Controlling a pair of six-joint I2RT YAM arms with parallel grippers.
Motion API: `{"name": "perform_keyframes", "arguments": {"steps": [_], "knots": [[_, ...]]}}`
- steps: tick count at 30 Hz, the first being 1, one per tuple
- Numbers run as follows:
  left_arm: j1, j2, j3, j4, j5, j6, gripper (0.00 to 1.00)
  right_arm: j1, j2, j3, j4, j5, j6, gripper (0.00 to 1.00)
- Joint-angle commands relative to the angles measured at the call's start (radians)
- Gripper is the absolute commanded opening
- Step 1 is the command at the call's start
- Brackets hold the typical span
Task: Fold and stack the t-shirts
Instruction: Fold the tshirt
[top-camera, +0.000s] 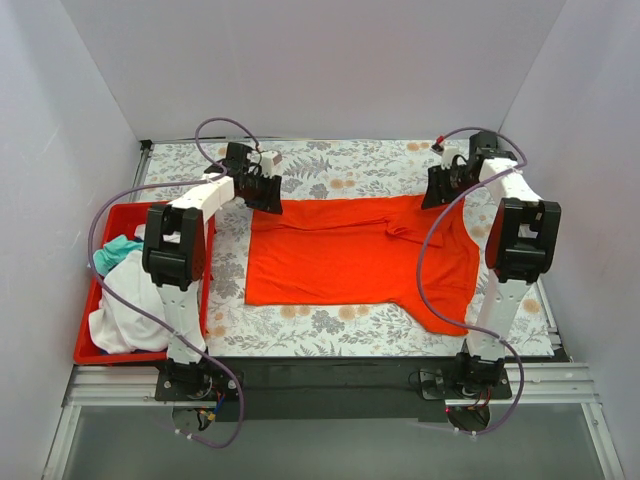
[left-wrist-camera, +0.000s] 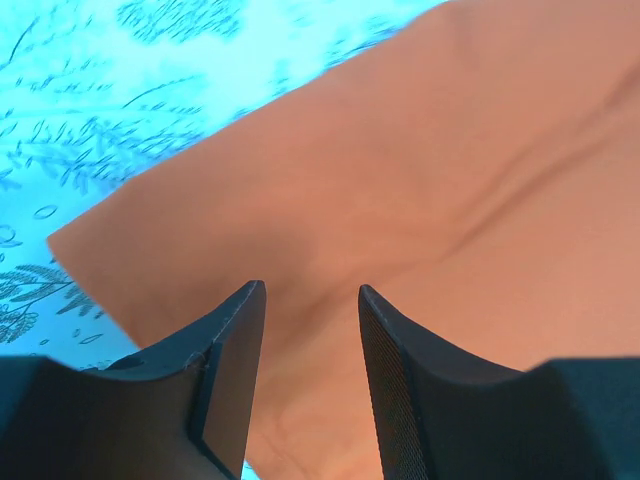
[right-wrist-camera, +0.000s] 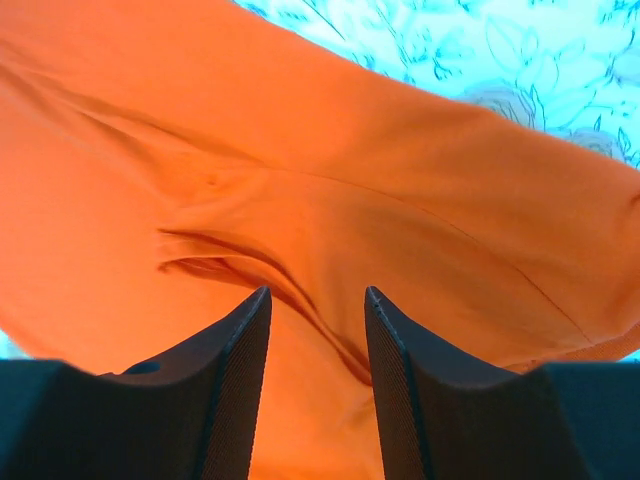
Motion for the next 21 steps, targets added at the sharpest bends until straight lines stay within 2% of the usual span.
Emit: {"name": "perform_keyframes", "arguments": {"steps": [1,5,8,12,14,17,18,20,21], "knots": [[0.011,0.045,0.035,-0.029,-0.037,-0.032,0.41,0.022,0.062,0.021,-0.037,0.125,-0.045,0.48],[0.025,0.099,0.067,-0.03,-0.075,-0.037,0.39,0.007,0.123,0.053,-0.02,0.2,-0.045,0.47],[0.037,0.172,0.134,-0.041,-0.086,-0.046,0.37,-0.004,0.209,0.138,-0.017,0.231,-0.032,0.46],[0.054,0.29,0.297,-0.093,-0.068,-0.05,0.35,-0.011,0.327,0.308,-0.023,0.214,-0.01,0.46],[0.055,0.317,0.384,-0.102,-0.034,-0.05,0.36,-0.013,0.332,0.391,-0.03,0.21,-0.003,0.49],[0.055,0.279,0.469,-0.16,0.056,-0.023,0.43,-0.014,0.25,0.416,-0.078,0.144,-0.05,0.55],[0.057,0.257,0.474,-0.197,0.078,0.003,0.45,-0.014,0.166,0.4,-0.09,0.128,-0.071,0.57],[0.055,0.158,0.454,-0.233,0.135,0.05,0.5,-0.014,0.061,0.291,-0.115,0.115,-0.151,0.67],[0.057,0.112,0.393,-0.257,0.152,0.07,0.54,-0.014,-0.046,0.238,-0.124,0.114,-0.189,0.69]]}}
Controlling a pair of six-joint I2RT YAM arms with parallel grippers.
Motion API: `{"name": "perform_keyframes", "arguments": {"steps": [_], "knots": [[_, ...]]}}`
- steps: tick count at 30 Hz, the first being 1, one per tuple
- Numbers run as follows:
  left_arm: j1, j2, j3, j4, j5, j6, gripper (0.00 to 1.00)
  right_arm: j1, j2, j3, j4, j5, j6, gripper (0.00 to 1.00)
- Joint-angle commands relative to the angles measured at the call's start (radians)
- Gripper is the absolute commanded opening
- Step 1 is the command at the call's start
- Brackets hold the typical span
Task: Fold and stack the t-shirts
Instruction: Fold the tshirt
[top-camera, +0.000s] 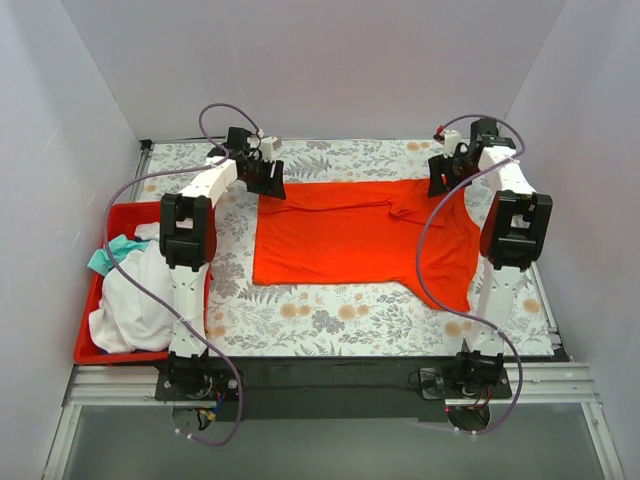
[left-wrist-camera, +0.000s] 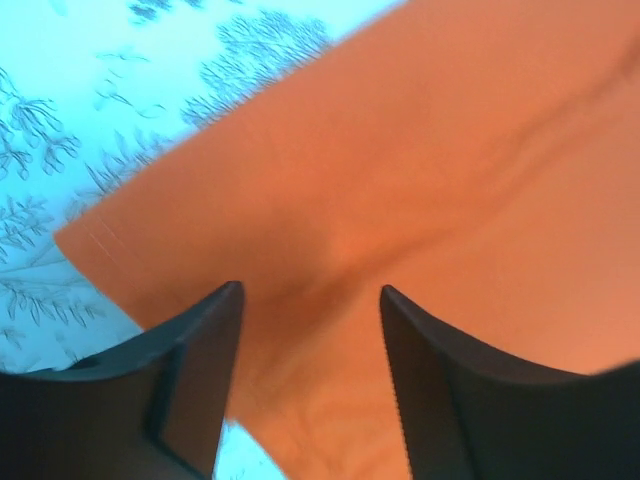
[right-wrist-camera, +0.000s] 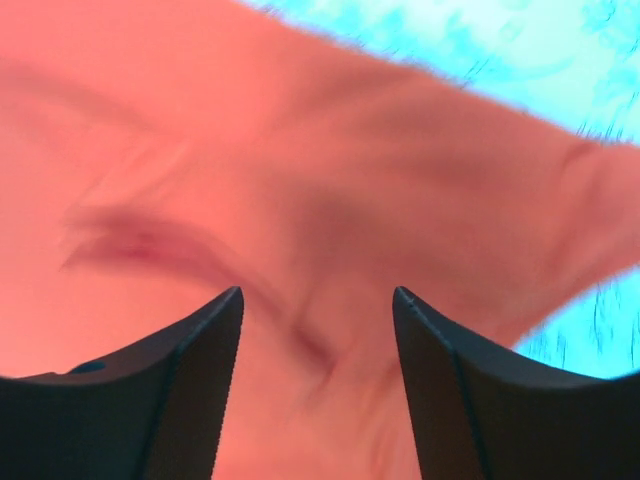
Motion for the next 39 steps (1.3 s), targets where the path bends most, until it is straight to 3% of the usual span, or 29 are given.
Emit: {"name": "perform_keyframes", "arguments": {"steps": [1,6,10,16,27,39], "knots": [[0.008,-0.23,-0.06,-0.114,0.114,0.111,0.58,-0.004,-0.325,-0.12,-0.077,-0.046,-0.179,0.71],[0.008,-0.509,-0.338,-0.16,0.178,0.193,0.65,-0.004,-0.612,-0.422,-0.152,0.022,-0.35,0.72],[0.008,-0.67,-0.551,-0.208,0.183,0.274,0.66,-0.004,-0.74,-0.617,-0.186,0.066,-0.454,0.71],[0.008,-0.849,-0.711,-0.292,0.117,0.4,0.66,-0.004,-0.87,-0.861,-0.206,0.138,-0.574,0.67],[0.008,-0.841,-0.74,-0.291,0.131,0.377,0.67,-0.001,-0.875,-1.022,-0.14,0.209,-0.622,0.5],[0.009,-0.815,-0.766,-0.278,0.12,0.383,0.67,0.005,-0.823,-1.148,0.052,0.313,-0.653,0.54]]}}
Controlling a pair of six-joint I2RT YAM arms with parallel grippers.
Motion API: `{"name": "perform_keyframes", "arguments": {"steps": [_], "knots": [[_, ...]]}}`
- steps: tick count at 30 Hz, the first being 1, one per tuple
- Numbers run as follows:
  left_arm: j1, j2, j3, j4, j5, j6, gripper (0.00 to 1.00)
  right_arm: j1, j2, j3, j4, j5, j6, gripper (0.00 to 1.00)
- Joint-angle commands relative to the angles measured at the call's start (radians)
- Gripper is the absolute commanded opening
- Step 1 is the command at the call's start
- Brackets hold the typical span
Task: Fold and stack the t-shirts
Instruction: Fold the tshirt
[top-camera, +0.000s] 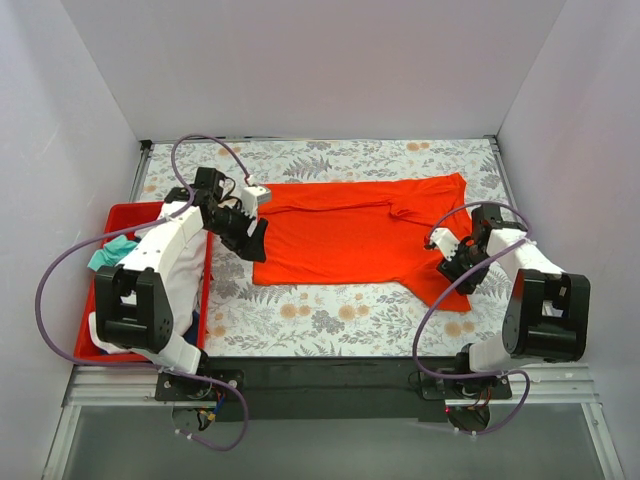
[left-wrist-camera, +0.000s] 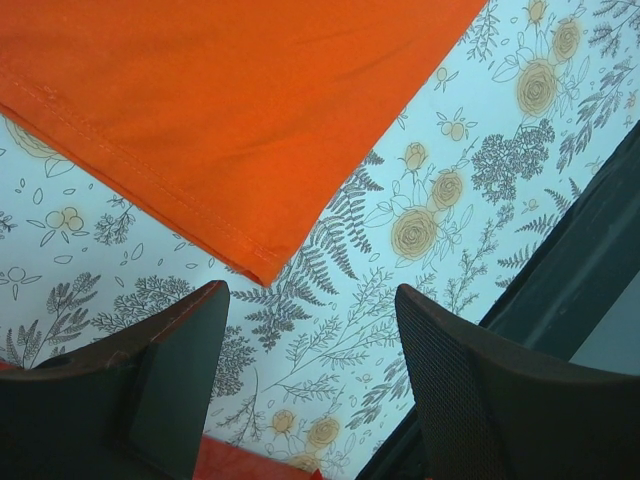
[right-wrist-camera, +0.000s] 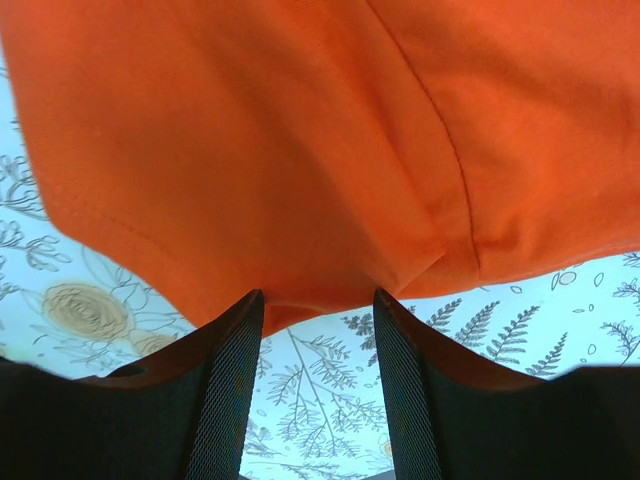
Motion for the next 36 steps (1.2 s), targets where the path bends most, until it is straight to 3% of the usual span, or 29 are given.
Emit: {"name": "perform_keyframes", "arguments": {"steps": [1,7,10,11,15,17,24,29,36], "knots": [[0.003,0.004,-0.006,-0.001,-0.007,0.019,0.67,0.007,0.019,-0.024,0.088,0.031,-0.049,0.55],[0.003,0.022,-0.009,-0.006,-0.024,0.042,0.67,0.015,0.062,-0.074,0.142,0.048,-0.041,0.55],[0.003,0.033,-0.03,-0.024,-0.041,0.123,0.67,0.015,0.064,-0.114,0.162,0.054,-0.044,0.52],[0.003,0.031,-0.049,-0.036,-0.051,0.149,0.66,0.016,0.061,-0.123,0.165,0.054,-0.044,0.48],[-0.021,-0.001,-0.11,0.003,-0.094,0.254,0.61,0.018,0.064,-0.123,0.16,0.05,-0.015,0.1],[-0.041,-0.016,-0.133,0.026,-0.099,0.308,0.58,0.018,0.061,-0.116,0.154,0.041,0.0,0.01],[-0.115,-0.047,-0.215,0.112,-0.107,0.429,0.45,0.018,0.041,-0.067,0.105,0.007,0.029,0.01],[-0.188,-0.035,-0.271,0.191,-0.15,0.455,0.42,0.018,0.035,-0.033,0.077,-0.012,0.048,0.01],[-0.204,-0.005,-0.319,0.318,-0.222,0.441,0.43,0.018,0.038,-0.021,0.062,-0.016,0.055,0.01]]}}
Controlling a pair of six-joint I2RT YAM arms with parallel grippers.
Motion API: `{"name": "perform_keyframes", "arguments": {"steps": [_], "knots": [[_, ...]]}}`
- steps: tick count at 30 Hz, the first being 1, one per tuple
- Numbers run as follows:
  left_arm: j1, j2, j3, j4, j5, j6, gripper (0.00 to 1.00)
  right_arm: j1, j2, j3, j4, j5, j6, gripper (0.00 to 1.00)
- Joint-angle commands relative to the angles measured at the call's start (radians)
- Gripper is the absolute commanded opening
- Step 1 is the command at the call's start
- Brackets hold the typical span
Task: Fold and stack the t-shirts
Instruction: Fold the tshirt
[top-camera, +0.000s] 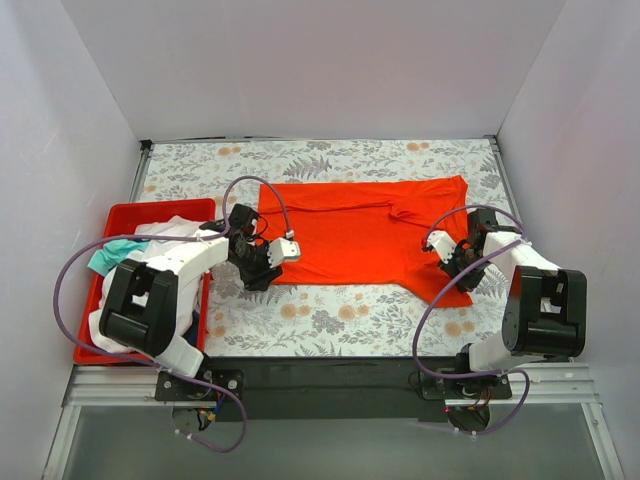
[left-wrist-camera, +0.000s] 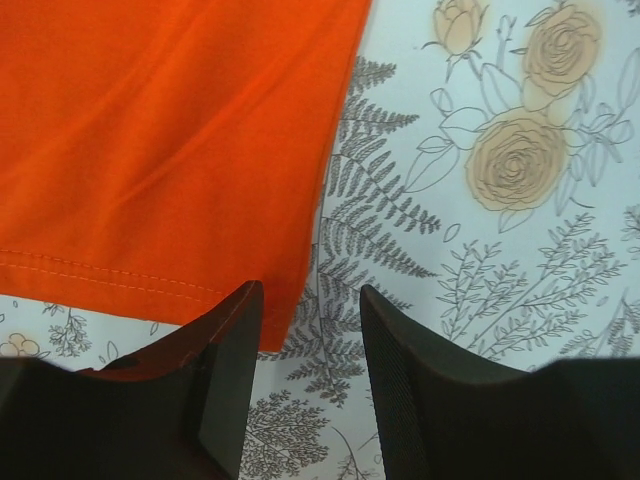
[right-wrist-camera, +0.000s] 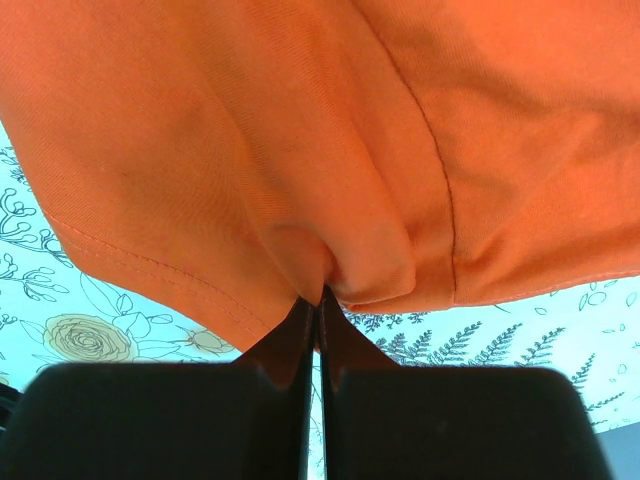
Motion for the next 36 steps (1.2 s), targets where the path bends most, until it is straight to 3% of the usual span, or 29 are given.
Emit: {"name": "perform_keyframes", "arguments": {"steps": [1,7,19,25,36], "knots": [[-0.002,-0.012,-0.028,0.115,-0.049,0.026,0.43,-0.001,0.005,0.032,-0.032,-0.029,0.011,0.01],[-0.004,0.009,-0.083,0.137,-0.078,0.065,0.36,-0.001,0.003,0.032,-0.037,-0.032,0.017,0.01],[-0.013,-0.121,-0.21,0.117,-0.061,0.03,0.0,-0.001,-0.153,-0.023,-0.109,-0.044,0.014,0.01],[-0.01,-0.21,-0.184,0.074,-0.043,0.004,0.0,-0.004,-0.213,0.012,-0.138,-0.063,0.032,0.01],[0.034,-0.195,-0.051,0.022,0.003,-0.029,0.0,-0.025,-0.124,0.235,-0.187,-0.107,0.04,0.01]]}}
